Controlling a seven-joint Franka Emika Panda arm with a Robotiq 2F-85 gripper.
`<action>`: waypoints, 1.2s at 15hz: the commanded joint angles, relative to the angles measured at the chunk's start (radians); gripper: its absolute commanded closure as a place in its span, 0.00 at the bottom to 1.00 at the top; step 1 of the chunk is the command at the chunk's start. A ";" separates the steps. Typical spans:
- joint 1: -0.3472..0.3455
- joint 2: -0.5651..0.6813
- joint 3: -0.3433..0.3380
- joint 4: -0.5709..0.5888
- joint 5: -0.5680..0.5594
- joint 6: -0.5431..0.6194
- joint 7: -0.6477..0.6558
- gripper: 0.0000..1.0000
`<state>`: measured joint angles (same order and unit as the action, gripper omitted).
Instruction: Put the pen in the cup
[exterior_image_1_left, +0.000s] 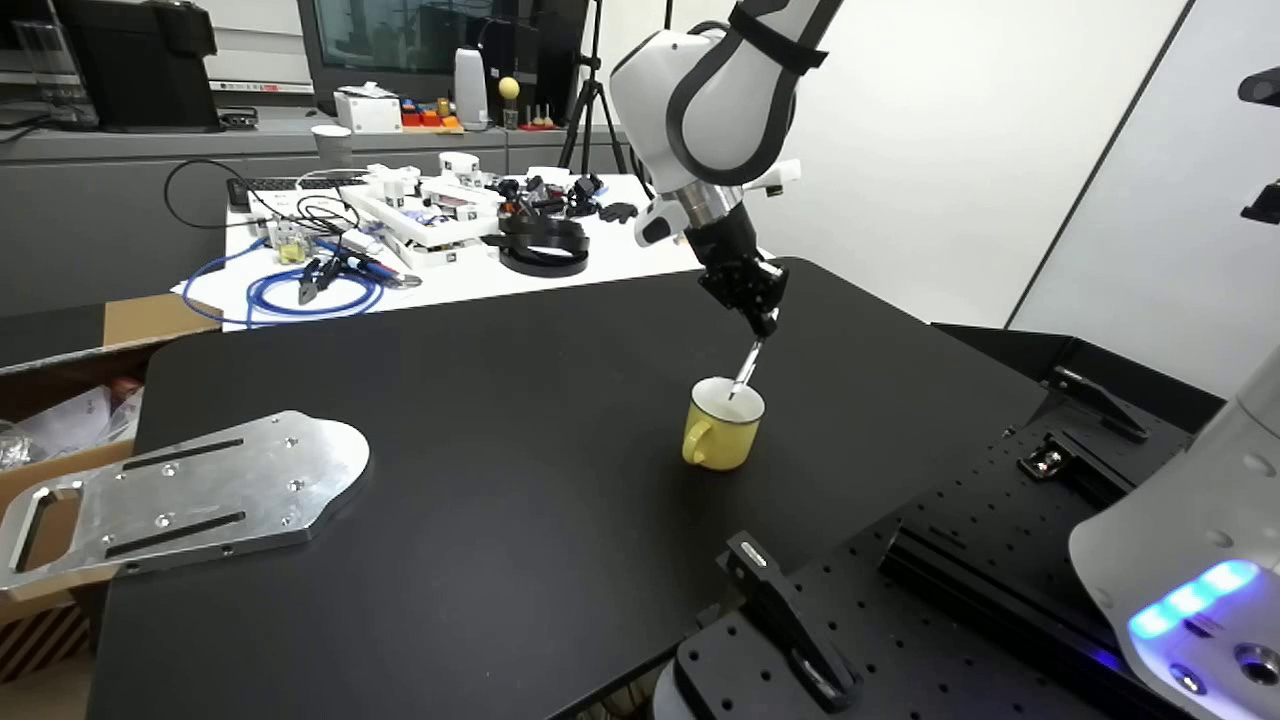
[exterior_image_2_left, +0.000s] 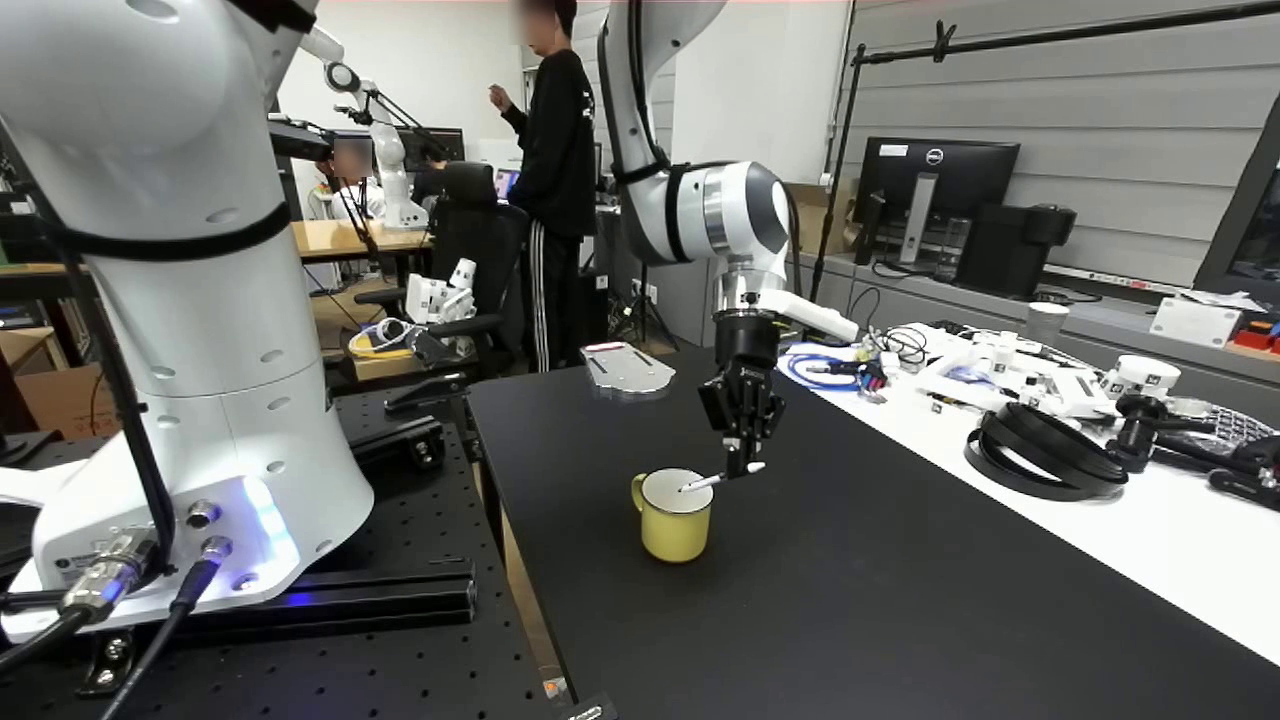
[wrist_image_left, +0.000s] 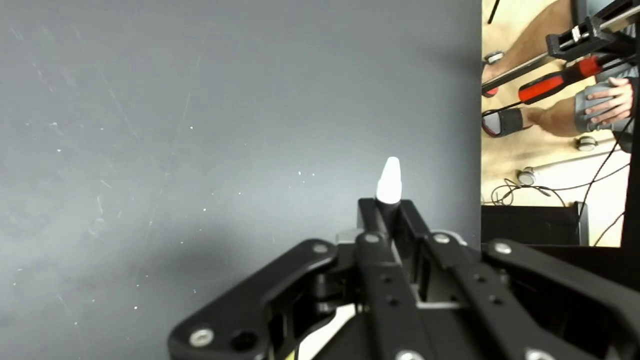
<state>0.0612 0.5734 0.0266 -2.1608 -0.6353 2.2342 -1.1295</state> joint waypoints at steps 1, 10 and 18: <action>0.008 0.003 0.000 -0.017 -0.038 -0.015 0.055 0.97; 0.006 0.038 0.031 -0.014 -0.026 -0.005 0.049 0.97; 0.007 0.065 0.046 -0.012 -0.028 0.028 0.046 0.97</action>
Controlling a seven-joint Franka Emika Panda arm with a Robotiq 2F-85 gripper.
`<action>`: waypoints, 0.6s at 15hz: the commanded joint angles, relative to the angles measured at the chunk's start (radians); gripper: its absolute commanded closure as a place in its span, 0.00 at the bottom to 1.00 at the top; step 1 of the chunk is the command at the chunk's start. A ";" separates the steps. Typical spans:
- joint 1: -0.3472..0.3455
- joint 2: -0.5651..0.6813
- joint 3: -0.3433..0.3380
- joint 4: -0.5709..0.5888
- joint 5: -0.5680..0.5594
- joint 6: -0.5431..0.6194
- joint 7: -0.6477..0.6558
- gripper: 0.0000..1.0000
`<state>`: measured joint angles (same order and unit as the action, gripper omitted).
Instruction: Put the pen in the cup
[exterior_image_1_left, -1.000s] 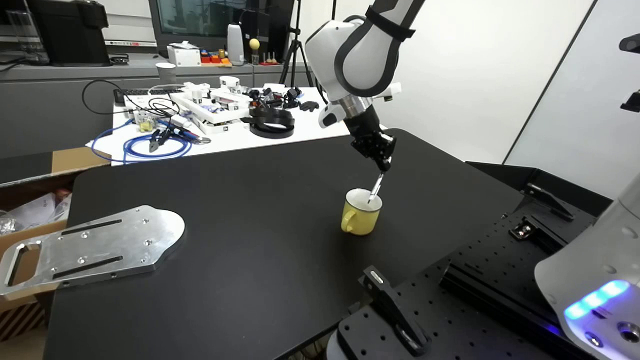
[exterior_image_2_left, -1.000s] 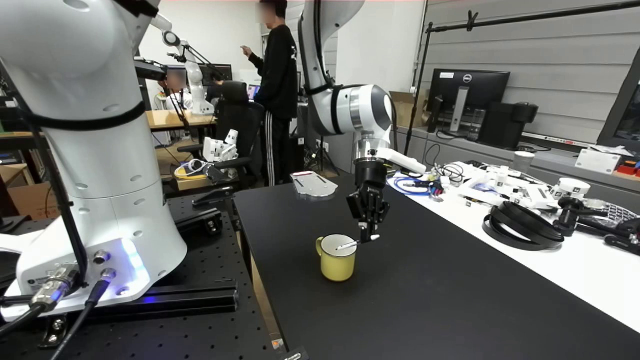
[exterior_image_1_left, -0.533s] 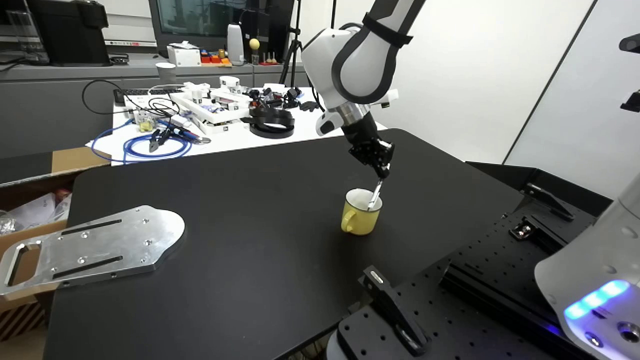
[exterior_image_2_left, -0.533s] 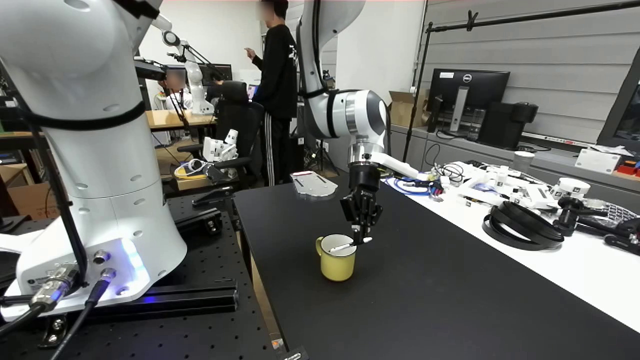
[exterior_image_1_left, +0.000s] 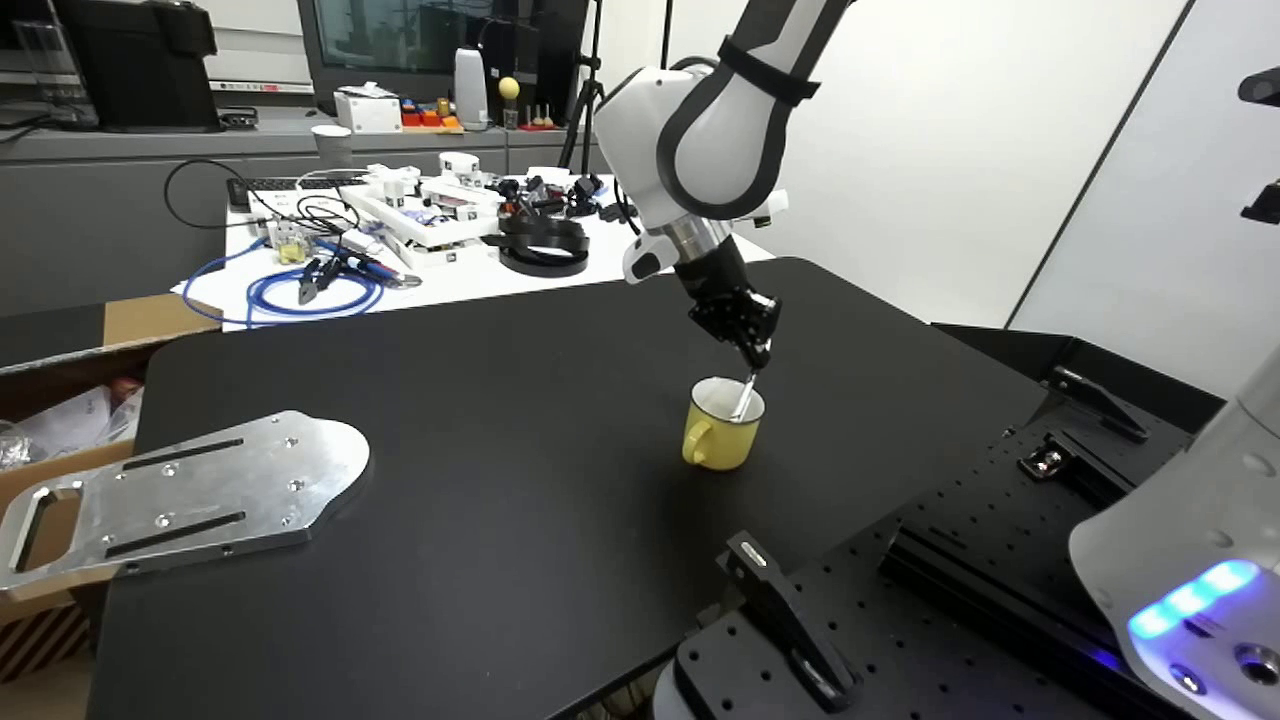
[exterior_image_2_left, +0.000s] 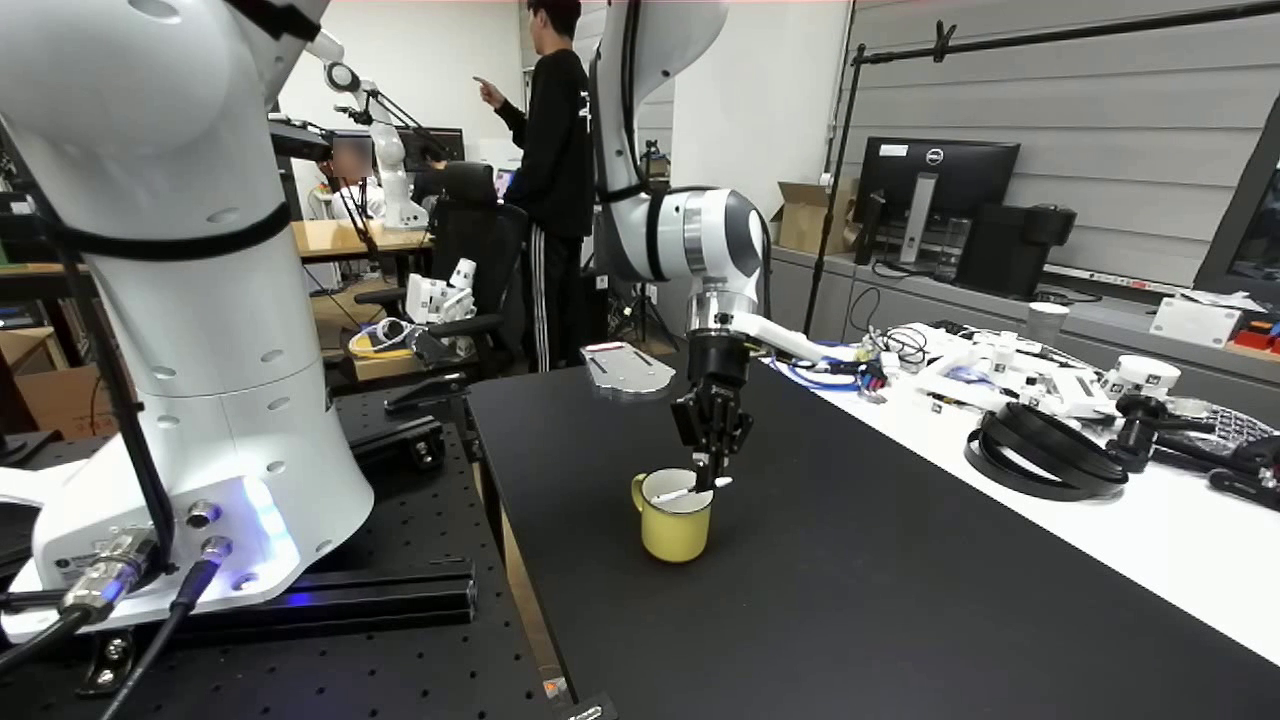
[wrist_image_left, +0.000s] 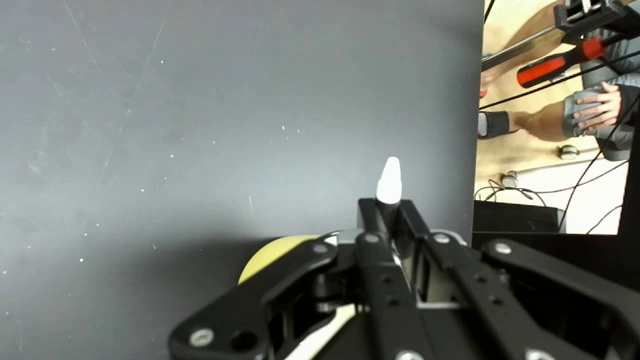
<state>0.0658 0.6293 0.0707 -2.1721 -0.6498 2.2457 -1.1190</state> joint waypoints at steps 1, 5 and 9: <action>0.003 0.012 0.002 0.000 -0.013 0.020 0.035 0.97; 0.003 0.017 0.002 0.002 -0.010 0.034 0.034 0.61; 0.002 0.011 0.002 0.006 -0.006 0.037 0.033 0.35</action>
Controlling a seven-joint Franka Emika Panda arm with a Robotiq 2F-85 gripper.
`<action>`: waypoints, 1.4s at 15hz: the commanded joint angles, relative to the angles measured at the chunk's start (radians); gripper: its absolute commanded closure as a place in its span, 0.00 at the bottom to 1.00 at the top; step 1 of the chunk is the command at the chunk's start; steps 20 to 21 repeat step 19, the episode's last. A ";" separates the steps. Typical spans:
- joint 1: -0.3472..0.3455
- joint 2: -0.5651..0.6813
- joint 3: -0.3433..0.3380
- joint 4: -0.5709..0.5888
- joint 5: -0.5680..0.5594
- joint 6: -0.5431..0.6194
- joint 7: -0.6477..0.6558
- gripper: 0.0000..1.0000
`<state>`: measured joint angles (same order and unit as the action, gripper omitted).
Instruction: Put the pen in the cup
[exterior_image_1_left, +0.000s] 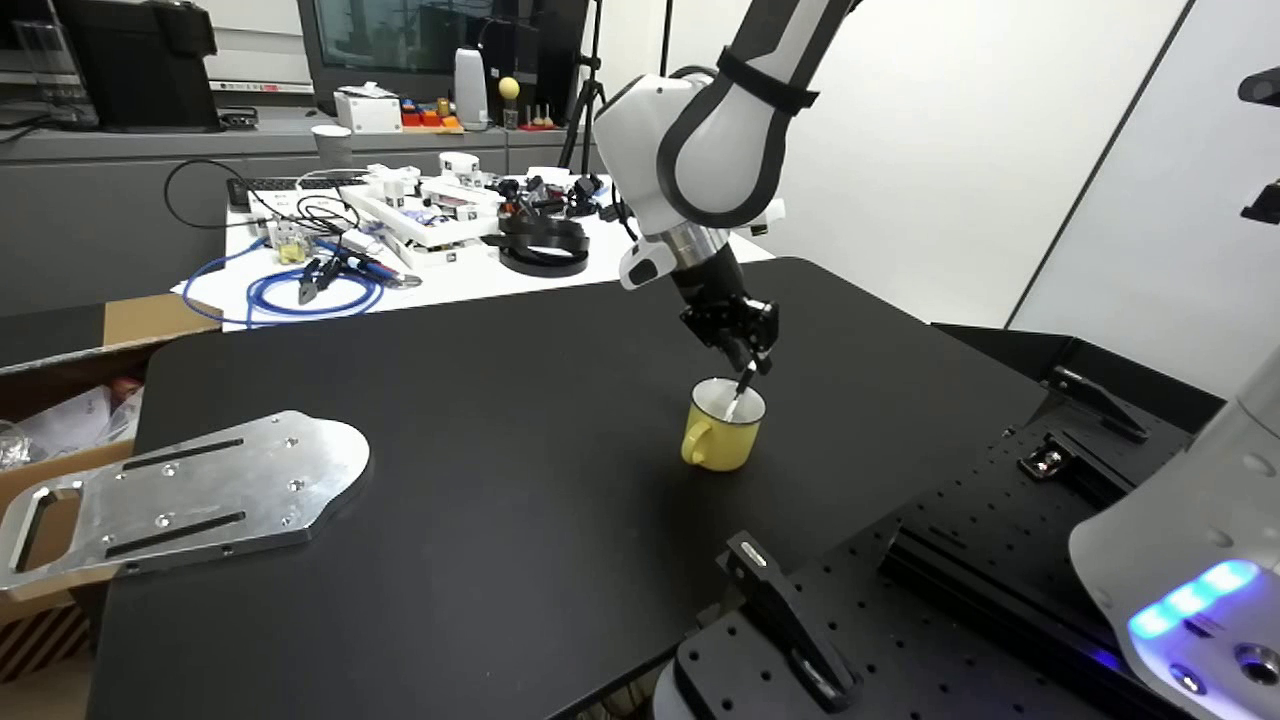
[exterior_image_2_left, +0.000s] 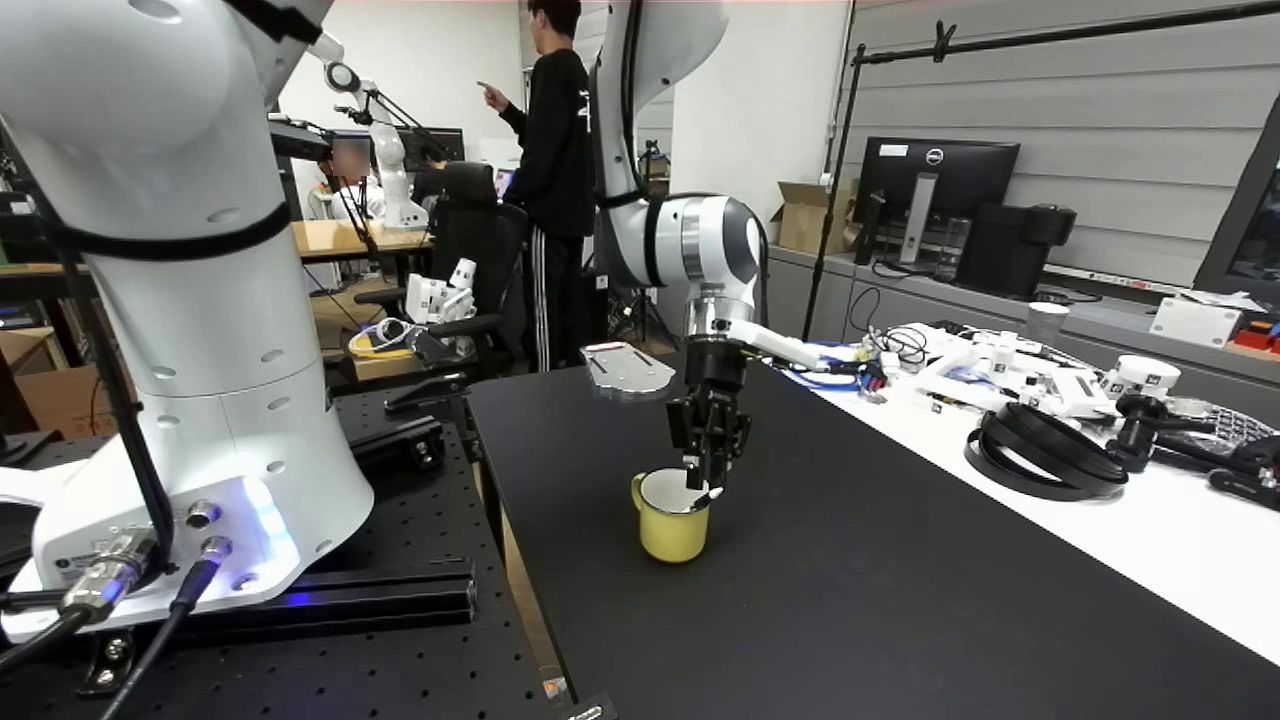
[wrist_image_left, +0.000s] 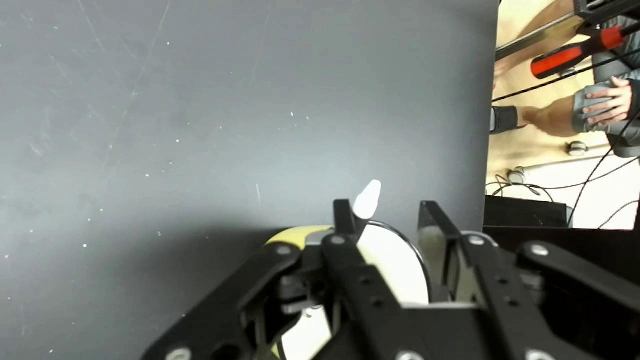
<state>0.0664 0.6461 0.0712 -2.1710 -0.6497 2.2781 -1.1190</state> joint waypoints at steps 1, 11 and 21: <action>-0.001 -0.013 0.003 0.006 -0.002 0.006 0.031 0.29; -0.005 -0.090 0.004 -0.010 0.007 0.019 0.035 0.00; -0.005 -0.059 0.006 0.012 0.003 0.007 -0.001 0.00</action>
